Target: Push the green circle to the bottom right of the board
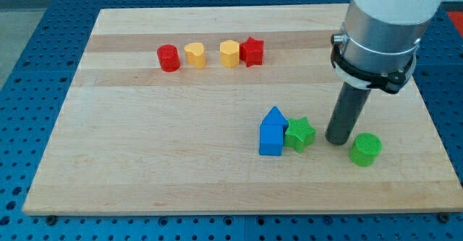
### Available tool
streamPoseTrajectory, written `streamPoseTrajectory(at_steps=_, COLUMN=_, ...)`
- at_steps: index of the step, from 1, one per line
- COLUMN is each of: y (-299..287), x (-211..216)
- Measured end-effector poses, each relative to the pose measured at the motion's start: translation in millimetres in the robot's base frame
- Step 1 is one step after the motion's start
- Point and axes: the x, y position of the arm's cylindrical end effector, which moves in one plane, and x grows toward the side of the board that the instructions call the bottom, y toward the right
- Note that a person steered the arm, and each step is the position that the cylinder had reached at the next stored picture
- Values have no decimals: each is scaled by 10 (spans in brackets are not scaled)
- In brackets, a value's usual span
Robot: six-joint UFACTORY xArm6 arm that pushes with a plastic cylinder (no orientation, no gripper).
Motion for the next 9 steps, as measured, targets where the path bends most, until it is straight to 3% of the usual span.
streamPoseTrajectory(at_steps=4, y=371, x=328)
streamPoseTrajectory(at_steps=6, y=206, x=572)
streamPoseTrajectory(at_steps=7, y=-542, x=826)
streamPoseTrajectory(at_steps=8, y=-1280, x=721)
streamPoseTrajectory(at_steps=9, y=-1637, x=166)
